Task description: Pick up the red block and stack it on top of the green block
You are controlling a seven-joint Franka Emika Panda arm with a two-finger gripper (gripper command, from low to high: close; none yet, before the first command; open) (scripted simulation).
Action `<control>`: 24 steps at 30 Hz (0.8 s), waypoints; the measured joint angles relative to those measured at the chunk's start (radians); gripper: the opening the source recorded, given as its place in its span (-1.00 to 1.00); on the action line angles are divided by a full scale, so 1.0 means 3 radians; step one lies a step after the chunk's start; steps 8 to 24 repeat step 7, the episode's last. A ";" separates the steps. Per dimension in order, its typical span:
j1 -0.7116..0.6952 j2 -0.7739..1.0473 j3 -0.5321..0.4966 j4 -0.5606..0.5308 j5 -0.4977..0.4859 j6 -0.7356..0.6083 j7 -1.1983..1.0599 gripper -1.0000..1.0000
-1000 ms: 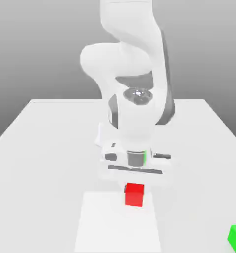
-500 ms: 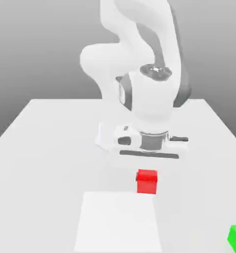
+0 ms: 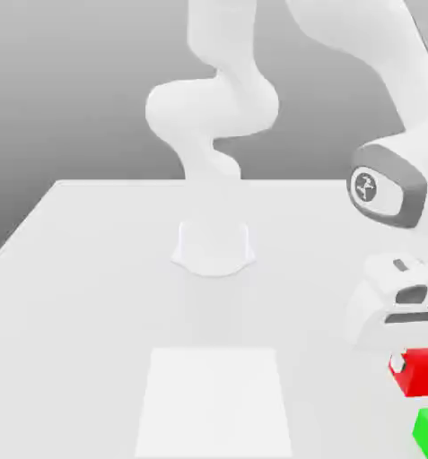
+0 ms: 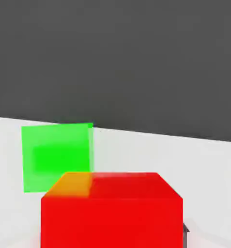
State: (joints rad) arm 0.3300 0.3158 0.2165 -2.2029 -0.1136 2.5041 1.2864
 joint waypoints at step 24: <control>0.0105 0.0416 -0.0092 0.0107 -0.0133 0.0321 0.0109 1.00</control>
